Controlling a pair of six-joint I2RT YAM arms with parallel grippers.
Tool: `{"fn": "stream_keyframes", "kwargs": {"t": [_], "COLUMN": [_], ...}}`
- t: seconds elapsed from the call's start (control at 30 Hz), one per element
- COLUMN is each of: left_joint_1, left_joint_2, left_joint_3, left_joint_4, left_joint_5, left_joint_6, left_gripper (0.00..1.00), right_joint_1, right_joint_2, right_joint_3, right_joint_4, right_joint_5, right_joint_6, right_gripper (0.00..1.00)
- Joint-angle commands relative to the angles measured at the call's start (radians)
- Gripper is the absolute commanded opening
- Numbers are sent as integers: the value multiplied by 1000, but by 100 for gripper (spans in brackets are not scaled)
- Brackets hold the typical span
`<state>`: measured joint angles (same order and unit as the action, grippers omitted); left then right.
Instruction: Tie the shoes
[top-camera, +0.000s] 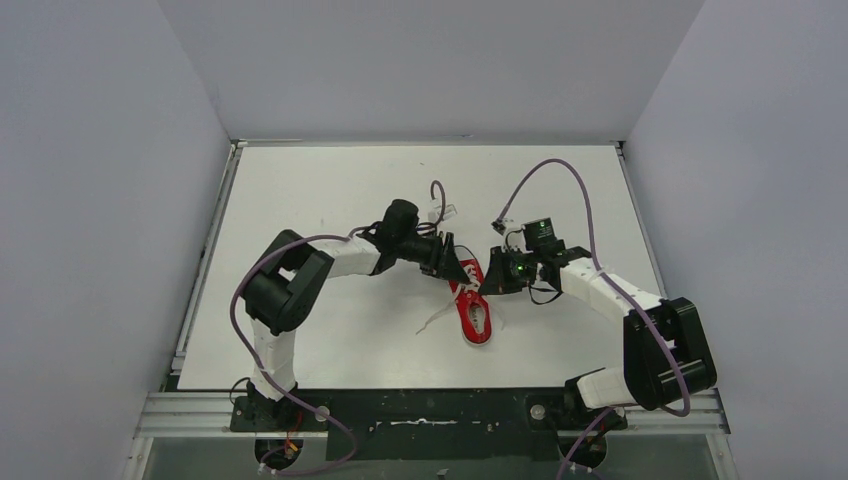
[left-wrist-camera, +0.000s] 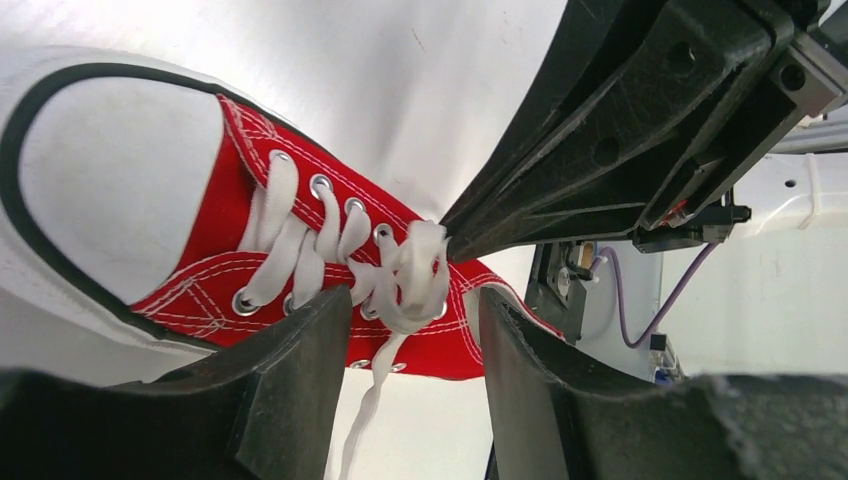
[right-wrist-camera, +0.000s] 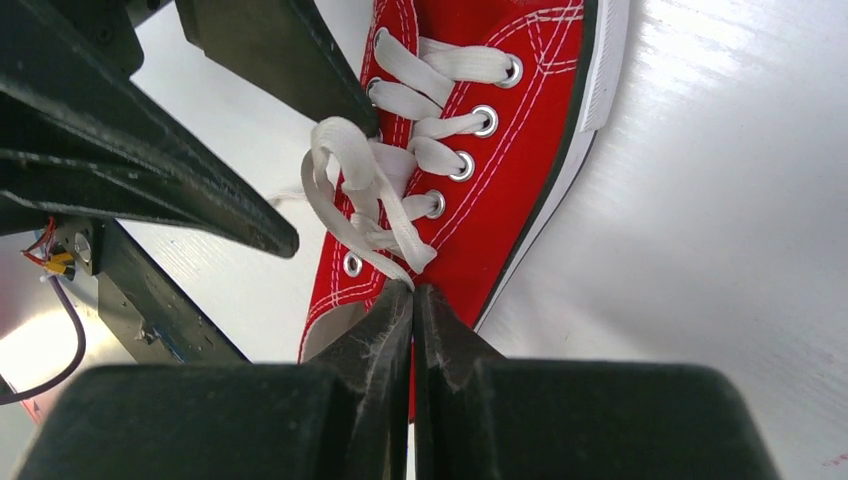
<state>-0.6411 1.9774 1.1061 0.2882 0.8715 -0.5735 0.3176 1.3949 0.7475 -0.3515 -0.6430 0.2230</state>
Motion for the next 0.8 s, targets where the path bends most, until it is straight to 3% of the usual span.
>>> {"fn": "stream_keyframes", "kwargs": {"t": [0.0, 0.1, 0.2, 0.37, 0.5, 0.77], "left_joint_1": [-25, -30, -31, -31, -31, -32], "left_joint_2": [-27, -15, -8, 3, 9, 11], "left_joint_3": [26, 45, 55, 81, 92, 87], "left_joint_4": [40, 14, -9, -56, -63, -64], "left_joint_5": [2, -12, -26, -43, -48, -32], "left_joint_6": [27, 42, 59, 75, 76, 73], "left_gripper": [48, 45, 34, 19, 17, 18], "right_joint_1": [-9, -9, -9, -21, -60, -72], "right_joint_2": [-7, -8, -6, -12, -26, 67], "right_joint_3": [10, 15, 21, 24, 27, 71], "right_joint_4": [53, 63, 61, 41, 43, 81], "right_joint_5": [3, 2, -10, -15, -25, -139], "right_joint_6": [19, 31, 41, 43, 59, 38], "right_gripper": [0, 0, 1, 14, 29, 31]}}
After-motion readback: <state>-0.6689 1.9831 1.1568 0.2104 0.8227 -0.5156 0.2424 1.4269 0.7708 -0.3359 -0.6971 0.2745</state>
